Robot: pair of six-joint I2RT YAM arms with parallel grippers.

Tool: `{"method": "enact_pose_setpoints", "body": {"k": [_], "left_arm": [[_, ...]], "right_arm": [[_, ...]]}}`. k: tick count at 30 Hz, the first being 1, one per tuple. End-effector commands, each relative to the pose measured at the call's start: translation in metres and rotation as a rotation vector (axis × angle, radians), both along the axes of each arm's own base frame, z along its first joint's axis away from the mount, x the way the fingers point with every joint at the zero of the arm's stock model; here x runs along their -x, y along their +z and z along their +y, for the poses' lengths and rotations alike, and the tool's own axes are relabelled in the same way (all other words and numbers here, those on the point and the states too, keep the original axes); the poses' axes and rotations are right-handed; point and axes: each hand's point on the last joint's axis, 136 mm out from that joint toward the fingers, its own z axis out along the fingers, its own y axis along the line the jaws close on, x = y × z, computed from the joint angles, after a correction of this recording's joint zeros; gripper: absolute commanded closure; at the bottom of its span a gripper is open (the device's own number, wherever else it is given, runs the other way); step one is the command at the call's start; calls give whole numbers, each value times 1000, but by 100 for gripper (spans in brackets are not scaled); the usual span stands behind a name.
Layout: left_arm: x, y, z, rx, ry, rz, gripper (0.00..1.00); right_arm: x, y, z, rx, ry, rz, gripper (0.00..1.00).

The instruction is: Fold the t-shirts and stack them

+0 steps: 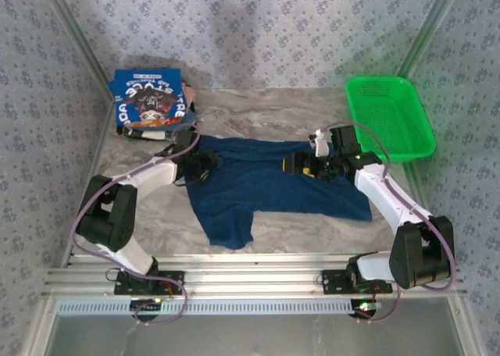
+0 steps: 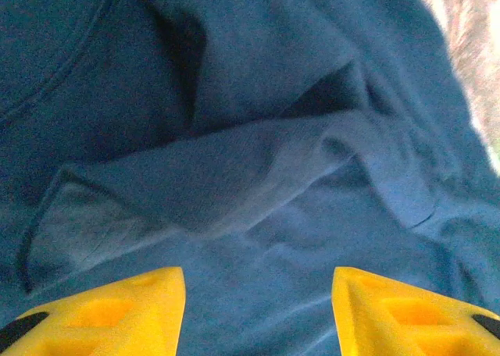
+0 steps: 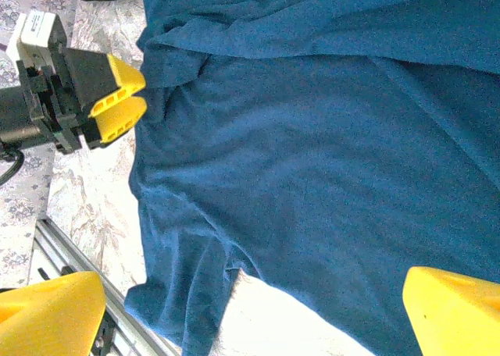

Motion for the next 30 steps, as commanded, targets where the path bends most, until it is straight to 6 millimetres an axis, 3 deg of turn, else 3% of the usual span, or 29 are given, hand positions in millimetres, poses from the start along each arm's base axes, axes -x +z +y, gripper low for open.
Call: {"method": "enact_pose_setpoints", "body": {"k": [1,24,30], "left_arm": [[-27,10,-12,114,77,-71,48],[-5,-25,-14,68,118,54,49],[-22,-22,-13,58,139,-5,51]], "right_arm": [[8,3,0,-13,17,1,0],[9,6,-10,-14,-15,0,0],[7,5,-10,-18,-17,1,0]]}}
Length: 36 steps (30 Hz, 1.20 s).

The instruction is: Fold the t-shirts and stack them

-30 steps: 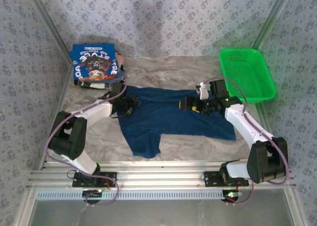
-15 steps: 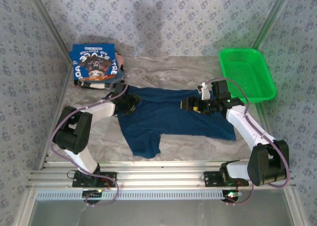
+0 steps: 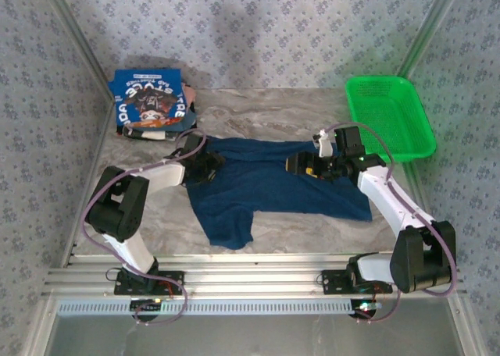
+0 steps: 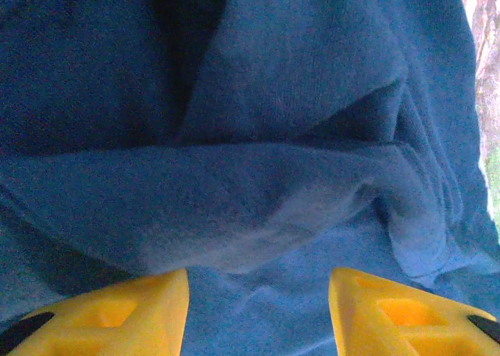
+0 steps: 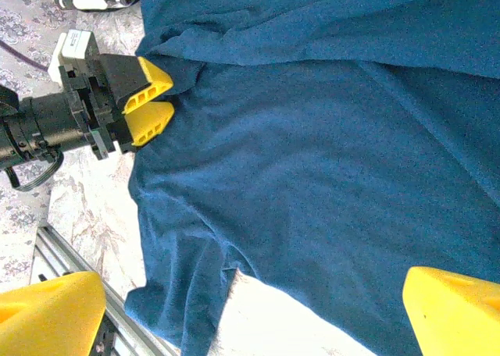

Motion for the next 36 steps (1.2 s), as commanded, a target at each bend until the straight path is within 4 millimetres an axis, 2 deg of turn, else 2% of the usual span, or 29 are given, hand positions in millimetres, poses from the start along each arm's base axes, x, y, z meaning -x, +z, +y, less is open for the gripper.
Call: {"method": "enact_pose_setpoints", "body": {"k": [1,15,20,30,36], "left_arm": [[-17,5,1,-12,30,-51,51],[-36,19,-13,19,39,-154,61],[-34,15,-13,20,40,-146,70],[-30,11,-11,12,42,-135,99],[-21,30,-10,31,32,-148,100]], "right_arm": [[7,2,0,-13,11,7,0],[8,1,-2,-12,4,6,0],[7,1,-1,-13,5,6,0],[6,2,-2,-12,3,3,0],[5,7,-2,-15,0,-12,0]]}}
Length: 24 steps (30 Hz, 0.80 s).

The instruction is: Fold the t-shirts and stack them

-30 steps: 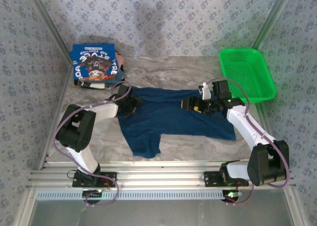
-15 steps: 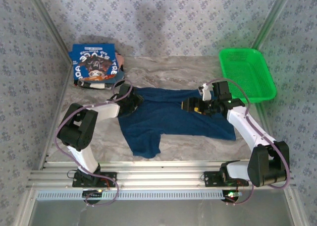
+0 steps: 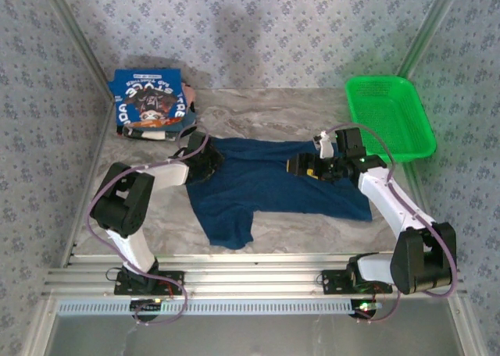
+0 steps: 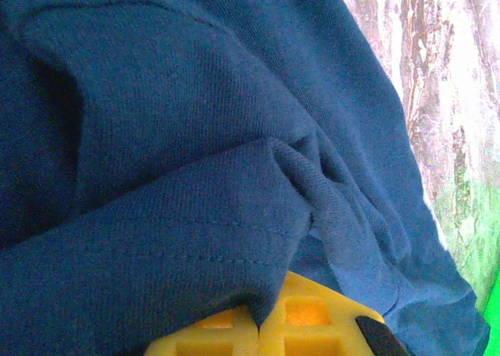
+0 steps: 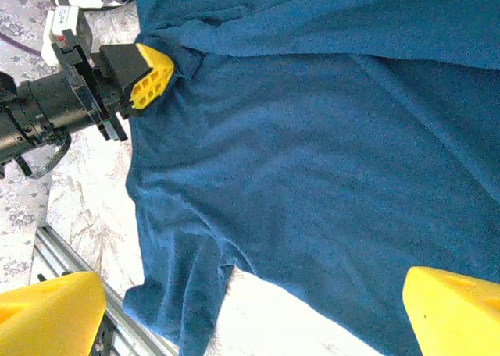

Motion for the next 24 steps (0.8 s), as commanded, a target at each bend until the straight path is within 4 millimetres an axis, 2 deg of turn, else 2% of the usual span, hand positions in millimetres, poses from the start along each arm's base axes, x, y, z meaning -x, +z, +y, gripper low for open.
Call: {"method": "enact_pose_setpoints", "body": {"k": [1,8,13,18,24], "left_arm": [[8,24,0,22,0,-28,100],[21,37,-5,160,69,-16,100],[26,47,-25,251,92,-9,100],[39,36,-47,328,138,34,100],[59,18,-63,343,123,91,100]], "right_arm": [[2,10,0,-16,4,-20,0],[-1,10,0,-22,-1,-23,0],[-2,9,1,-24,0,-22,0],[-2,5,2,-26,-3,-13,0],[-2,2,4,-27,2,-6,0]]}}
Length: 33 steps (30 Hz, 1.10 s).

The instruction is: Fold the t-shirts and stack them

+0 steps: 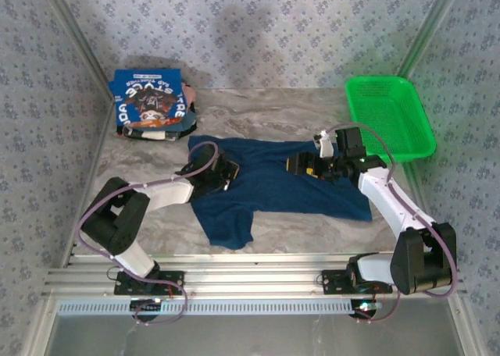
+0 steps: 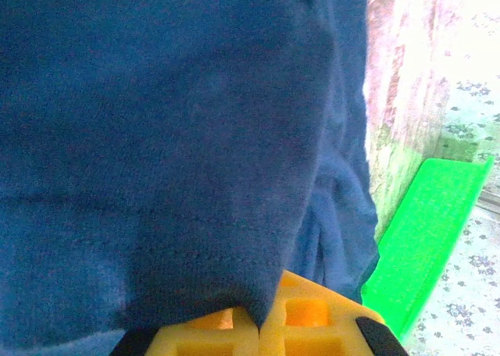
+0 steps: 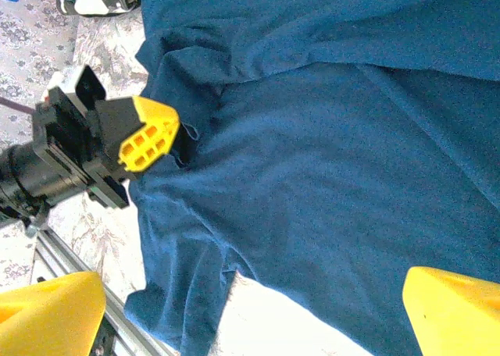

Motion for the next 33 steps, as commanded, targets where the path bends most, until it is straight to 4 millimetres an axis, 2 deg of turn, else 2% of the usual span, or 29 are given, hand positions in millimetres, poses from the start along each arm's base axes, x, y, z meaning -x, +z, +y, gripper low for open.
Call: {"method": "enact_pose_setpoints", "body": {"k": [1,4,6,8,10,12,16,18,20,22,25,26,27,33], "left_arm": [[5,-7,-6,40,20,33,100],[16,-15,-13,17,-68,73,100],[24,-20,-22,20,-157,108,84],[30,-17,-23,12,-199,95,65],[36,-4,-9,-37,-205,56,48],[43,7,13,-103,-201,41,42],[64,20,66,-276,-207,57,40],[70,16,88,-331,-208,77,41],[68,7,101,-321,-190,78,44],[60,2,105,-302,-186,49,48],[44,-8,99,-250,-205,17,56],[39,-12,99,-247,-211,13,58],[36,-16,99,-247,-217,9,58],[16,-32,90,-213,-229,-22,60]], "right_arm": [[2,-1,5,-21,9,13,0],[1,-3,8,-22,15,17,0],[1,-5,10,-19,20,23,0],[-1,-6,14,-19,30,30,0],[-3,-5,21,-18,48,33,0],[-3,-5,30,-13,70,32,0],[-7,-12,49,-3,109,57,0],[-9,-17,63,7,138,71,0],[-13,-25,80,17,166,109,0],[-14,-31,103,-18,203,161,0],[-19,-41,130,-80,210,223,0],[-26,-34,141,-105,220,217,0],[-26,-38,148,-103,232,227,1],[-39,-71,160,-51,192,294,10]]}}
